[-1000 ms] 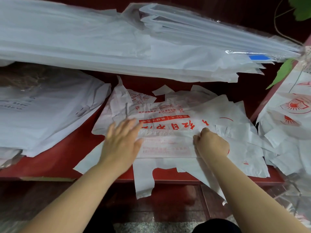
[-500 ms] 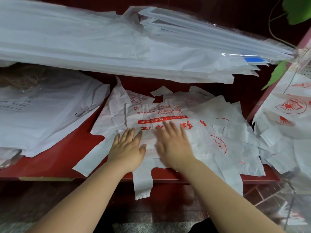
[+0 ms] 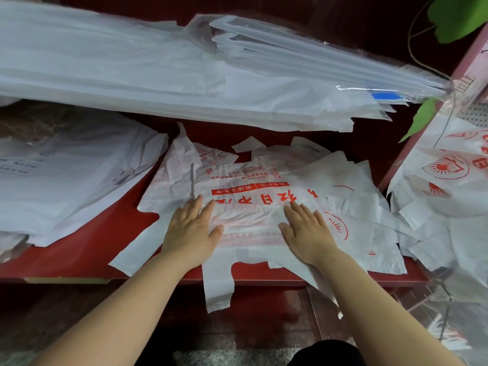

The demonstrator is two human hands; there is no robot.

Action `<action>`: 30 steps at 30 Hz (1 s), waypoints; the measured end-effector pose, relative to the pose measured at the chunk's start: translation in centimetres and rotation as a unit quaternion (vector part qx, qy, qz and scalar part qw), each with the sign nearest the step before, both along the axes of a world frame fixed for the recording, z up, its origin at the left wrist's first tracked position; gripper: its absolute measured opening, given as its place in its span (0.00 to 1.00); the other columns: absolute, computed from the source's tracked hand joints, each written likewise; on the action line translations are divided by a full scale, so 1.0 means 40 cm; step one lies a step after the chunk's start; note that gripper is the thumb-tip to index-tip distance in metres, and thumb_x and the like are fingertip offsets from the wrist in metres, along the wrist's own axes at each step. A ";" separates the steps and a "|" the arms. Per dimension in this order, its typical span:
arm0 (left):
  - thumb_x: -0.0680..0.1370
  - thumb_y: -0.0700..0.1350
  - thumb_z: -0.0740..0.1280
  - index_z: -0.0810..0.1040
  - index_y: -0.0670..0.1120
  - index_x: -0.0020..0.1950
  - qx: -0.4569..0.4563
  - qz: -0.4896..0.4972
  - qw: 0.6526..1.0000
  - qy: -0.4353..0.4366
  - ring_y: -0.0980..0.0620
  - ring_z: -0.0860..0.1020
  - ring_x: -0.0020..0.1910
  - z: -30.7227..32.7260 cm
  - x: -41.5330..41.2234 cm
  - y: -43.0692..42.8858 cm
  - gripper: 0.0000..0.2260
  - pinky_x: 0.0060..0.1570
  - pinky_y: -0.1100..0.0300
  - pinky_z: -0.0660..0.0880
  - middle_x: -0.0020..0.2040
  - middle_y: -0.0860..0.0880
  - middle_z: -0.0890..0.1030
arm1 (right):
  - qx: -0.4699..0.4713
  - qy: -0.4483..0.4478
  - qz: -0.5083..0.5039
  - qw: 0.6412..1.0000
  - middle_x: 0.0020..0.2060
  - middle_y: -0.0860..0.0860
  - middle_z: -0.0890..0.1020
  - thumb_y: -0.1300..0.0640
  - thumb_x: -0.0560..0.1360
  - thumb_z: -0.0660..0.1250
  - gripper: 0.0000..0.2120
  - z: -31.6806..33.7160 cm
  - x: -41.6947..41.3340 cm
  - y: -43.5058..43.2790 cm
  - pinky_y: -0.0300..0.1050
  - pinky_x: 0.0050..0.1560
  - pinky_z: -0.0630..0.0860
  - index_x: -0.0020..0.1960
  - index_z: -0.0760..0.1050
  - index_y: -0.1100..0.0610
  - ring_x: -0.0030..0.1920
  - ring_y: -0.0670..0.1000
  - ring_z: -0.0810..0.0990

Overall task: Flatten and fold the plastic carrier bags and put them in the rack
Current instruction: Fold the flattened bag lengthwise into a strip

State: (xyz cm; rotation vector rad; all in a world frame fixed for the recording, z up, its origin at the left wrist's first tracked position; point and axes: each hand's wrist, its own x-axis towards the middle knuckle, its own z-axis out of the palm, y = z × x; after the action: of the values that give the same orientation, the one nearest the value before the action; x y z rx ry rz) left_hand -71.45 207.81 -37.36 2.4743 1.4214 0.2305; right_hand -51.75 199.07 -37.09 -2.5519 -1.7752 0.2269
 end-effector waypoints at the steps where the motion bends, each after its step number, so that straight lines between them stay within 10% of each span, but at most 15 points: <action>1: 0.80 0.55 0.52 0.48 0.48 0.76 0.013 0.037 0.998 -0.049 0.49 0.46 0.75 0.005 -0.012 0.001 0.27 0.72 0.55 0.43 0.77 0.46 0.48 | 0.004 -0.003 0.000 1.000 0.75 0.51 0.45 0.48 0.81 0.43 0.25 -0.003 0.000 -0.001 0.46 0.72 0.38 0.76 0.44 0.54 0.75 0.50 0.43; 7: 0.76 0.58 0.60 0.60 0.46 0.73 -0.006 0.172 0.979 -0.105 0.43 0.69 0.65 0.025 -0.084 0.005 0.29 0.61 0.53 0.63 0.65 0.45 0.73 | 0.014 -0.008 0.000 1.000 0.75 0.51 0.46 0.48 0.81 0.43 0.25 -0.003 -0.003 -0.004 0.46 0.72 0.39 0.76 0.45 0.53 0.75 0.50 0.44; 13: 0.78 0.53 0.61 0.57 0.48 0.73 -0.003 0.137 0.983 -0.126 0.49 0.69 0.66 0.034 -0.073 0.009 0.27 0.63 0.58 0.59 0.66 0.51 0.72 | 0.020 -0.002 0.001 1.000 0.75 0.51 0.47 0.47 0.81 0.43 0.24 0.000 -0.005 -0.007 0.46 0.72 0.40 0.76 0.47 0.53 0.75 0.50 0.44; 20: 0.75 0.36 0.65 0.54 0.51 0.75 -0.109 0.106 0.926 -0.344 0.50 0.65 0.69 0.010 -0.064 0.020 0.32 0.59 0.59 0.67 0.73 0.49 0.60 | 0.031 -0.005 0.002 0.999 0.75 0.50 0.48 0.47 0.81 0.44 0.24 -0.002 -0.004 -0.006 0.46 0.72 0.41 0.75 0.49 0.52 0.75 0.50 0.46; 30: 0.82 0.43 0.51 0.51 0.53 0.75 0.099 -0.087 0.987 -0.089 0.58 0.41 0.73 0.015 -0.057 0.007 0.22 0.67 0.63 0.32 0.75 0.57 0.45 | 0.013 -0.004 0.008 1.000 0.76 0.51 0.47 0.47 0.81 0.44 0.24 0.000 0.000 -0.002 0.47 0.72 0.40 0.75 0.48 0.52 0.75 0.50 0.44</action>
State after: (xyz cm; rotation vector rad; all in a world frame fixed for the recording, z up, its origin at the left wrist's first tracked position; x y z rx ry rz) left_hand -73.74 208.08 -36.76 2.6383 1.1529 0.5650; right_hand -51.77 198.99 -37.09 -2.5250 -1.7910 0.1944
